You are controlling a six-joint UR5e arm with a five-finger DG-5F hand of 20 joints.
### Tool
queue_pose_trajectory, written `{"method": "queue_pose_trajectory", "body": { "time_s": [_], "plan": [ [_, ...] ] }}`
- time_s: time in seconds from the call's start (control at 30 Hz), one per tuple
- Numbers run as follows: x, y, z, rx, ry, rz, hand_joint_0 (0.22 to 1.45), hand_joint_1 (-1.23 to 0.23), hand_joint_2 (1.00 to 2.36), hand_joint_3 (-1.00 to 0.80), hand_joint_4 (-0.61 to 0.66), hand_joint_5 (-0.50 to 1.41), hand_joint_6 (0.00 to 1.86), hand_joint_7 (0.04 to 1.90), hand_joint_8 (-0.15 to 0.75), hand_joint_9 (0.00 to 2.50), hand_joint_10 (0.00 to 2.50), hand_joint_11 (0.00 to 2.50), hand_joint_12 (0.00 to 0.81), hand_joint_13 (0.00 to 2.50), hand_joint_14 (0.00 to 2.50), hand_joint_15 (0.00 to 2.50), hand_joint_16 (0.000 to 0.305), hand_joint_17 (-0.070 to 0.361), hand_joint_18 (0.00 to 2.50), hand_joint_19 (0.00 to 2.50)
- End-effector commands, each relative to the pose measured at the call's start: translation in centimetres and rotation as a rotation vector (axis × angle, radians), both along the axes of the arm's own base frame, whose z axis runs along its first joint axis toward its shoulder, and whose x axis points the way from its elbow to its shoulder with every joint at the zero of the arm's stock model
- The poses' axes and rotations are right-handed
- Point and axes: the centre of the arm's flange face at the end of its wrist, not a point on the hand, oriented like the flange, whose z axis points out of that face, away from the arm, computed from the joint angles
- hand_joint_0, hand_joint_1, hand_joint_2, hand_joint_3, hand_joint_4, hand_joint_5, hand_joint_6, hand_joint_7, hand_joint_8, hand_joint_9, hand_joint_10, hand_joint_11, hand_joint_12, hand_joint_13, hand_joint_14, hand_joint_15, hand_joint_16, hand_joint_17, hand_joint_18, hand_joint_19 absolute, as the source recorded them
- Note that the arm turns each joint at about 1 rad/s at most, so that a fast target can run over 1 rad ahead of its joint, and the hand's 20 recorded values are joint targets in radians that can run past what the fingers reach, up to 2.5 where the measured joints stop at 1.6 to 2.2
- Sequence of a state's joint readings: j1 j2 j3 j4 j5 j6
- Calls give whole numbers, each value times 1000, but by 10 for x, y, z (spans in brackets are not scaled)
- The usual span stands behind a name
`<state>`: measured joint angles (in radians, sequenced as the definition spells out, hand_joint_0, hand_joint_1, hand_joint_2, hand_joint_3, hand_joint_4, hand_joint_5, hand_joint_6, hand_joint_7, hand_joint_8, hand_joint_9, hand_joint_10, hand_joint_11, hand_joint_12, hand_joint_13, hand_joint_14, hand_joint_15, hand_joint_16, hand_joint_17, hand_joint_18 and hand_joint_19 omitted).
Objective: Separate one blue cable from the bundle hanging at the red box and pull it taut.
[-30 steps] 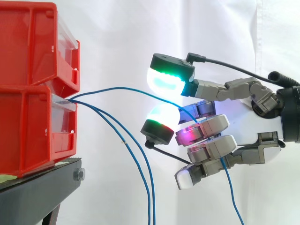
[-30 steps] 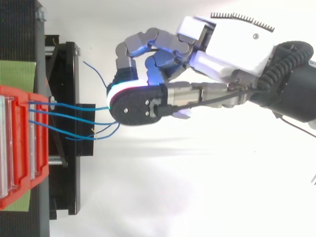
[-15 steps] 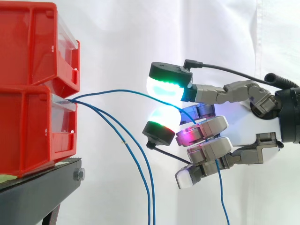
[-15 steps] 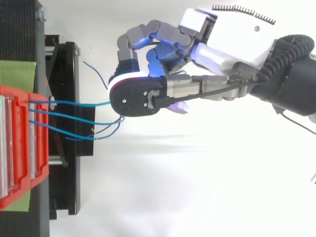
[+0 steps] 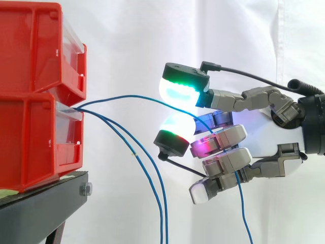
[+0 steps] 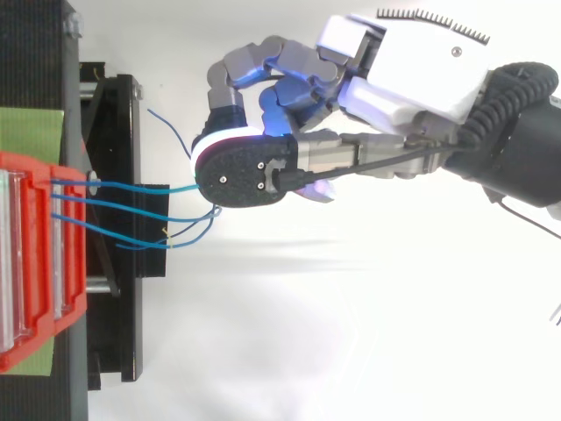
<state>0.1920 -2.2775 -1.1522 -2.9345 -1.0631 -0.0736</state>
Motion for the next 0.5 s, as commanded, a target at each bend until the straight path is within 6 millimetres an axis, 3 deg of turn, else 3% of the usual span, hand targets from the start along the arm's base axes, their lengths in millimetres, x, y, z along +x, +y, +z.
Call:
{"method": "queue_pose_trajectory", "body": {
  "time_s": [0.0,0.47],
  "plan": [
    [0,1,0,0,0,1,514,-510,1000,-500,126,-168,860,1245,273,683,2081,876,339,967,964,1166,51,114,757,724],
    [0,2,0,0,0,0,480,-693,1000,-500,136,-170,861,1236,290,669,2151,827,355,959,1017,1116,54,121,763,719]
  ]
}}
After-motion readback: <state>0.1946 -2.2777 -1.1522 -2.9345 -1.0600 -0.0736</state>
